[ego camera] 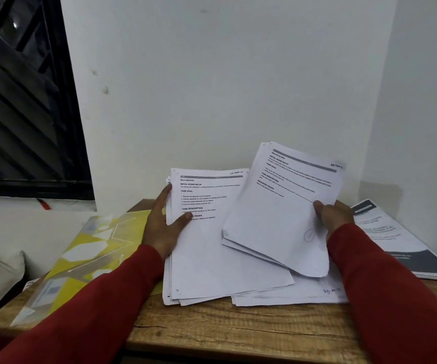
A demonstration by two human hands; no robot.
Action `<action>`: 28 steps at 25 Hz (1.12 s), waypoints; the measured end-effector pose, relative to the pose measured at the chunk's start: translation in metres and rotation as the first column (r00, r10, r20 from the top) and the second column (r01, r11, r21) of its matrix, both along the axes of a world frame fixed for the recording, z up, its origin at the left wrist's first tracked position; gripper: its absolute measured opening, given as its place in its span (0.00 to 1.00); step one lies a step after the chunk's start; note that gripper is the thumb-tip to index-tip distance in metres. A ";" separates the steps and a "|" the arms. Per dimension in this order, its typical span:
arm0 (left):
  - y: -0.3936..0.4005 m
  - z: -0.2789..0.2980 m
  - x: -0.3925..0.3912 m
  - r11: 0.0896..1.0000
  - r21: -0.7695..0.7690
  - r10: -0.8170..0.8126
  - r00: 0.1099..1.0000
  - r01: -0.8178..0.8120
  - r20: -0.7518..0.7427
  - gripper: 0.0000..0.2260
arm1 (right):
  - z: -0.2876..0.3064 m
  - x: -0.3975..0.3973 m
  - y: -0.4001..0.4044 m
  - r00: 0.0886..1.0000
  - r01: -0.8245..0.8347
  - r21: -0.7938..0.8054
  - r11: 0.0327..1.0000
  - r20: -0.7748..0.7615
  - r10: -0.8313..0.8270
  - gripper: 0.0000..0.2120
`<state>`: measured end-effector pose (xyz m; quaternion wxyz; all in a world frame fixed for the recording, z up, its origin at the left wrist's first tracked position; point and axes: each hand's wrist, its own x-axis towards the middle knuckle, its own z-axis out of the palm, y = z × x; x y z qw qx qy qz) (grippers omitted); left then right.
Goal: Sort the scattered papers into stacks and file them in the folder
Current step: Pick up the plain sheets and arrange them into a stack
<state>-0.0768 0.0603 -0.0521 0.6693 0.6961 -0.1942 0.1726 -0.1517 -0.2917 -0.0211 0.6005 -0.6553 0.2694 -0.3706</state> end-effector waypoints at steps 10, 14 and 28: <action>-0.010 0.003 -0.009 0.989 -0.045 -0.148 0.979 0.143 -0.143 0.09 | -0.004 0.007 0.049 0.909 -0.399 0.028 0.916 0.140 0.392 0.07; -0.011 0.004 -0.013 0.982 -0.087 -0.180 0.970 0.167 -0.166 0.06 | -0.012 0.009 0.081 0.834 -0.535 -0.063 0.842 0.119 0.539 0.05; -0.003 0.001 0.000 0.997 -0.080 -0.016 0.995 0.008 -0.096 0.06 | -0.006 0.002 -0.014 0.998 -0.038 0.004 0.999 0.053 0.038 0.15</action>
